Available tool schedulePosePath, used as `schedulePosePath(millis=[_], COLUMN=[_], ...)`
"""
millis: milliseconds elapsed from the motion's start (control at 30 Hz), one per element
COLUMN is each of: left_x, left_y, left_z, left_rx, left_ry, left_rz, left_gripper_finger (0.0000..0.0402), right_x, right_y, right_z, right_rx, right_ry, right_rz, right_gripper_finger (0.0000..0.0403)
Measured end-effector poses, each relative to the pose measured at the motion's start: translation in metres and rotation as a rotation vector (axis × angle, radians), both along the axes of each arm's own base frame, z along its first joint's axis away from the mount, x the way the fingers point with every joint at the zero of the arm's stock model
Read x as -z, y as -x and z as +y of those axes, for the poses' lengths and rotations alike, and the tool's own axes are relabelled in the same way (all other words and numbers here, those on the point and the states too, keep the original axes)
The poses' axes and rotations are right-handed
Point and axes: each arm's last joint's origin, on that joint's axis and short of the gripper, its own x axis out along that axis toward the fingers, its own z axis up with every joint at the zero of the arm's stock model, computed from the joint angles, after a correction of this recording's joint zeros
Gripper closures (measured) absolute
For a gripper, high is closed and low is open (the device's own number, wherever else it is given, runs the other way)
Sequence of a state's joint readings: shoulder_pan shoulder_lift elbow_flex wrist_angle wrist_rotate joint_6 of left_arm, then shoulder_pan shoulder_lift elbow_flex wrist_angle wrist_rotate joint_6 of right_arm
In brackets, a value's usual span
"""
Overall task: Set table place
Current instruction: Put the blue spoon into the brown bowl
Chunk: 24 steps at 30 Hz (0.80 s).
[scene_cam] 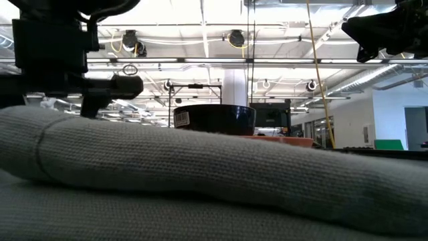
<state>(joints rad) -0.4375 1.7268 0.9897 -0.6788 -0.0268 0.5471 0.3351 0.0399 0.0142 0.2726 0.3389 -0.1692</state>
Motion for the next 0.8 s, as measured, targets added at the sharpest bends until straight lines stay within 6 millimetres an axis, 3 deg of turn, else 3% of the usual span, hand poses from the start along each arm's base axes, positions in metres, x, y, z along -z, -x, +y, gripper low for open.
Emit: schedulePosePath(millis=[433, 800], left_x=[0.013, 0.014], left_y=[-0.005, -0.003], left_z=[0.004, 0.004], left_rx=[0.040, 0.082], left_ry=[0.004, 0.026], left_rz=[0.052, 0.079], left_gripper_finger=[0.0221, 0.0358], right_x=[0.000, 0.000], right_y=[0.000, 0.000], right_z=[0.000, 0.000], right_rx=[0.000, 0.001], right_ry=[0.000, 0.003], right_rz=[-0.001, -0.002], right_gripper_finger=[0.0335, 0.0335])
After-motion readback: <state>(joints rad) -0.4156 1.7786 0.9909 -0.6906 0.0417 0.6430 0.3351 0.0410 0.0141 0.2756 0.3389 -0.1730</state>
